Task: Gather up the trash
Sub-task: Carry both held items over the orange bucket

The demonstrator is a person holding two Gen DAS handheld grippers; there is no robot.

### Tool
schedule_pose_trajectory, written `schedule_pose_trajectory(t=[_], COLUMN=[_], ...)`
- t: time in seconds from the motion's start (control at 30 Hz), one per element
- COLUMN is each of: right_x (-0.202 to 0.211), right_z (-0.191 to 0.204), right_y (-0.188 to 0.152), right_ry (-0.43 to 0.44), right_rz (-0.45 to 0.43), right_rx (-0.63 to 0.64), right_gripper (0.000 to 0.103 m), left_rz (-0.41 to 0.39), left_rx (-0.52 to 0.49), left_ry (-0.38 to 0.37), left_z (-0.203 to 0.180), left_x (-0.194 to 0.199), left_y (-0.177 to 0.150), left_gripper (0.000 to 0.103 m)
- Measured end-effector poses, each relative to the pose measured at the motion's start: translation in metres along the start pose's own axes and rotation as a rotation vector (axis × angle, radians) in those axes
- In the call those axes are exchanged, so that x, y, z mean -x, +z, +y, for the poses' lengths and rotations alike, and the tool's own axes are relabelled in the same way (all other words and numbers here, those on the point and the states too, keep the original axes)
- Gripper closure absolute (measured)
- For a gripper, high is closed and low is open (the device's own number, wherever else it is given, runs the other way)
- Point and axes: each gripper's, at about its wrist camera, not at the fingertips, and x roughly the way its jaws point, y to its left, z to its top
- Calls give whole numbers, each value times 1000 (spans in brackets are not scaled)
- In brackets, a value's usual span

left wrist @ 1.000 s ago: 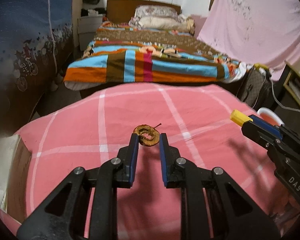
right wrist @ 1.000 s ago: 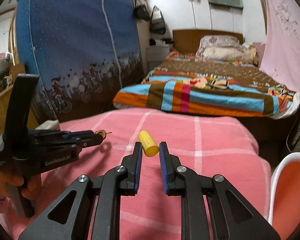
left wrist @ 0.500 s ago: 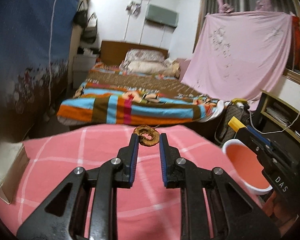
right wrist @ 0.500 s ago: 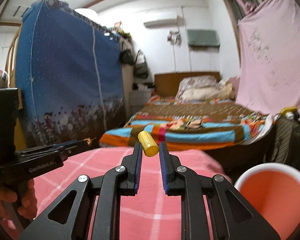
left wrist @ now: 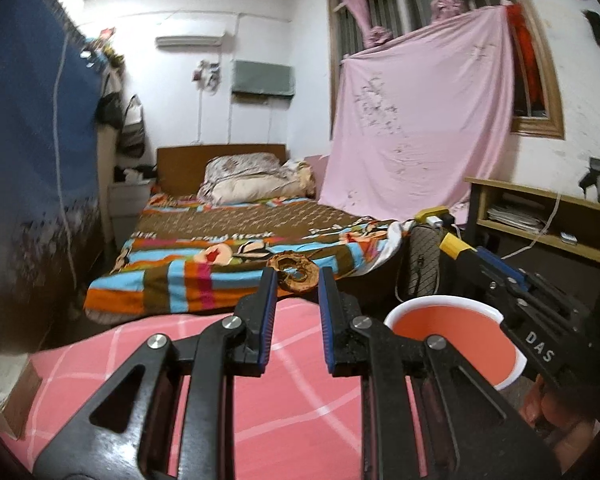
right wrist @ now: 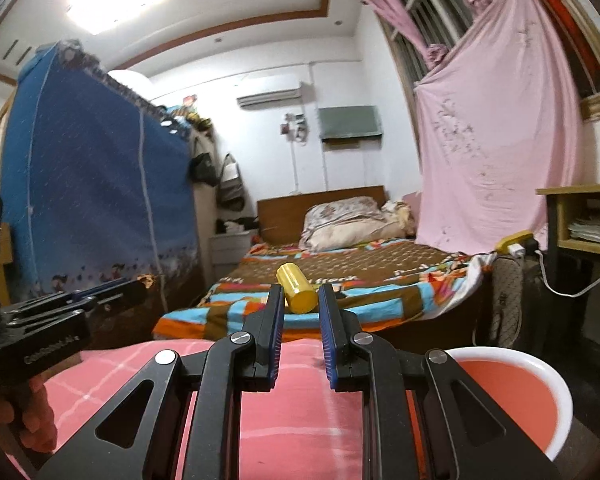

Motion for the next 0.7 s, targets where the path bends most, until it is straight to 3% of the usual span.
schedule_pose_trajectory(t=[0.37, 0.7], right_x=[18, 10], right_z=[-46, -79], right_y=[-3, -13], right_ry=[-90, -157], right_rz=[-15, 60], right_rx=[-56, -121], right_gripper=[88, 88], left_rz=[5, 109], left_rx=[-61, -57], left_ry=[-100, -185], left_z=[-53, -87], left_x=[-11, -46], left_y=[-2, -20], left_gripper=[102, 102])
